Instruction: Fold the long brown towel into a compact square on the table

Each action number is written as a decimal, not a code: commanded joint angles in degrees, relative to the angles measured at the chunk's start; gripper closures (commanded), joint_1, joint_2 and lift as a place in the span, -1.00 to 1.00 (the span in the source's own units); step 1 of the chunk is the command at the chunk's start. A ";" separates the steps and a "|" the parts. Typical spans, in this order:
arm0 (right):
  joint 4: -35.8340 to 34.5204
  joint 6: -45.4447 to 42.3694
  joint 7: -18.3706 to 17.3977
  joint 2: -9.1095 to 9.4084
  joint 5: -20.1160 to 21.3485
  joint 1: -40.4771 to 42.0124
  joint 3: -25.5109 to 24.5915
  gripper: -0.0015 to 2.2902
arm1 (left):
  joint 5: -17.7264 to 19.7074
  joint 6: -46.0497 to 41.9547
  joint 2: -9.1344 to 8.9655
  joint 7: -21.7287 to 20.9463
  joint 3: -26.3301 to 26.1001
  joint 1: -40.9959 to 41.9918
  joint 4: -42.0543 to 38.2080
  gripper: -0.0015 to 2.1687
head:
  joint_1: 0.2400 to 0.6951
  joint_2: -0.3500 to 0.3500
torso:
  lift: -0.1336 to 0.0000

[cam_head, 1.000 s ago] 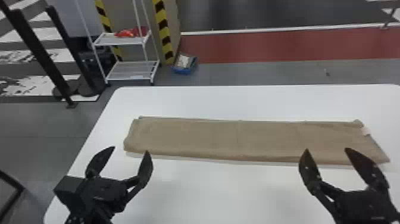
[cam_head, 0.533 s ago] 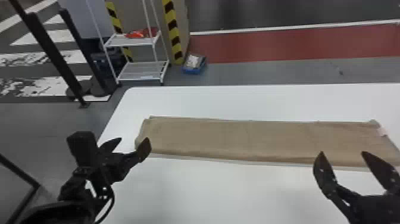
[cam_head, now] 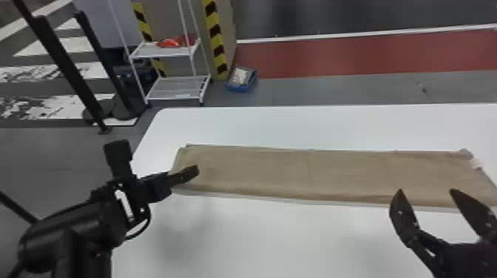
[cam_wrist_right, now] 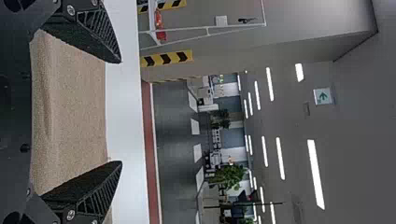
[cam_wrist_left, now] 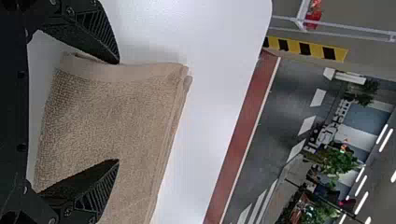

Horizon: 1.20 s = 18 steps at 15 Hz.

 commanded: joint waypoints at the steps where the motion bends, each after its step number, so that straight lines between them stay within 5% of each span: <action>1: 0.05 0.00 0.00 0.40 0.00 0.00 -0.08 -0.90 | -0.51 0.22 0.26 -0.11 -0.08 -1.94 2.95 -0.87 | 1.00 0.49 | -0.85; 4: -0.04 0.00 0.00 0.40 0.00 0.00 0.00 -0.90 | -0.77 0.22 0.96 -0.20 -0.08 -3.34 4.79 -0.84 | 1.00 0.48 | -0.85; 6: -0.04 0.00 0.00 0.40 0.00 0.00 0.00 -0.90 | -1.03 0.22 1.49 -0.55 -0.26 -3.52 4.97 -0.61 | 1.00 0.49 | -0.85; 11: -0.04 0.00 0.00 0.40 0.00 0.09 -0.08 -0.90 | -1.39 1.98 1.67 -2.22 -0.17 -3.43 5.32 0.88 | 1.00 0.49 | -0.85; 18: 0.05 0.00 0.00 0.40 -0.09 0.00 -0.08 -0.90 | -1.47 3.74 1.84 -3.19 4.22 -0.88 -2.06 0.98 | 1.00 0.55 | -0.85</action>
